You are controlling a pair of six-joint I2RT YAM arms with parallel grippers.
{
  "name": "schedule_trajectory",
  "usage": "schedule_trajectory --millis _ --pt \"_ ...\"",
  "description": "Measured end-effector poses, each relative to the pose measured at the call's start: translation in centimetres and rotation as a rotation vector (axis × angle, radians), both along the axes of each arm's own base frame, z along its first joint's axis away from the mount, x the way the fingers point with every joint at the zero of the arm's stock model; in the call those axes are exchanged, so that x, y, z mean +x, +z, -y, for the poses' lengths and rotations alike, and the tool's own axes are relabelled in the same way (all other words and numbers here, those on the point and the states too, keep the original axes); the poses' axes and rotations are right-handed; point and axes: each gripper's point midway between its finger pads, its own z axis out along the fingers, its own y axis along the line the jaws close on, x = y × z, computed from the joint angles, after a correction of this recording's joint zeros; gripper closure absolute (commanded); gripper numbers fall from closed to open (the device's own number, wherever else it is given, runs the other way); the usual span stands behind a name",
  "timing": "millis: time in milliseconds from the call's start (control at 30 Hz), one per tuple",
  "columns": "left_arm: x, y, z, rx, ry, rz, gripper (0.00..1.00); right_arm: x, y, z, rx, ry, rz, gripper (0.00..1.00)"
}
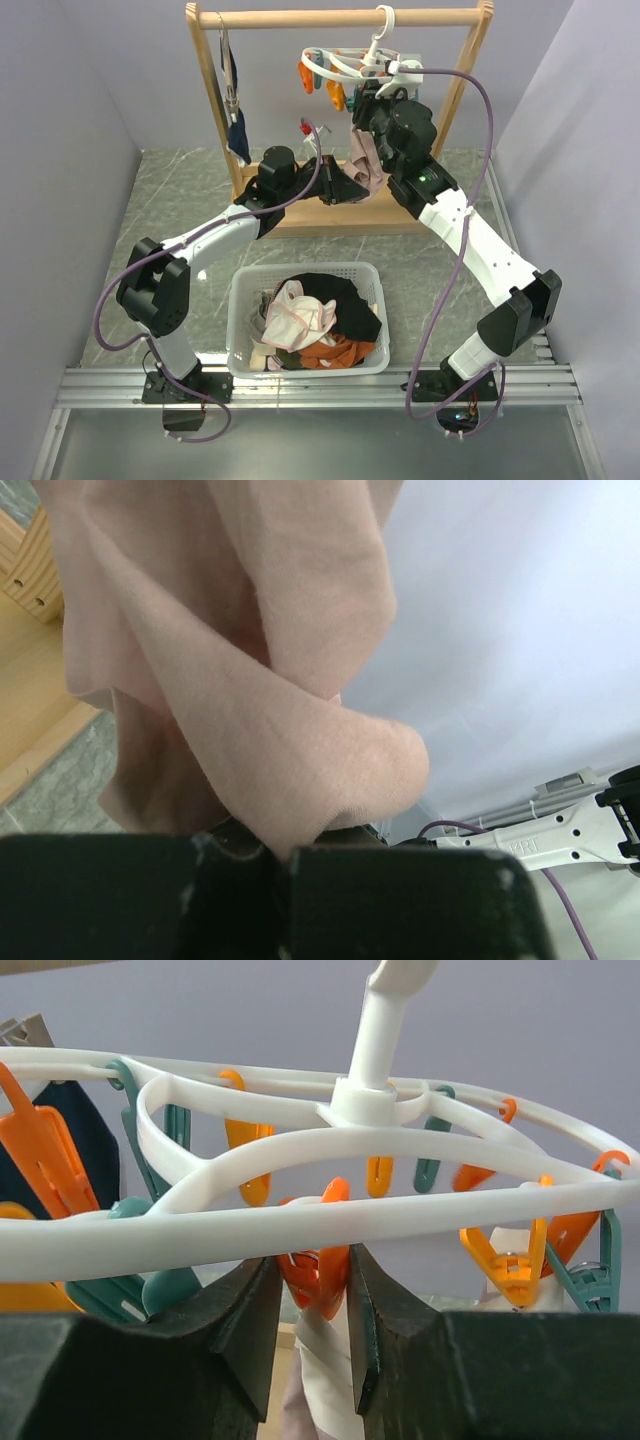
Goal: Remove the underwear clipped to the hanger
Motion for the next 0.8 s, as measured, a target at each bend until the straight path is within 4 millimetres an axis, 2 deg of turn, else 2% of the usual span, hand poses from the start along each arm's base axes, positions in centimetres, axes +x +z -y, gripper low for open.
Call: schedule_trajectory --millis 233,300,333,433,500,600,800 --pt "0.0 0.1 0.0 -0.001 0.001 0.002 0.99 0.0 0.5 0.0 0.001 0.000 -0.001 1.00" --pt "-0.1 0.3 -0.1 -0.003 0.002 0.006 0.99 0.0 0.6 0.0 0.002 0.001 -0.005 0.70" --pt "-0.2 0.5 -0.2 -0.005 0.002 0.010 0.99 -0.1 0.6 0.0 0.004 0.003 -0.008 0.45" --pt "-0.6 1.1 -0.5 -0.011 0.003 0.020 0.99 -0.3 0.9 -0.1 0.020 0.025 -0.023 0.17" --pt "-0.9 1.4 -0.7 -0.013 0.003 0.024 0.99 -0.6 1.2 0.0 0.033 0.040 -0.029 0.12" --pt "-1.1 1.8 -1.2 -0.018 0.011 0.031 0.99 -1.3 1.3 0.8 0.052 0.061 -0.052 0.10" --pt "-0.1 2.3 -2.6 -0.022 0.044 0.038 0.99 -4.3 2.2 4.4 0.093 0.077 -0.076 0.09"
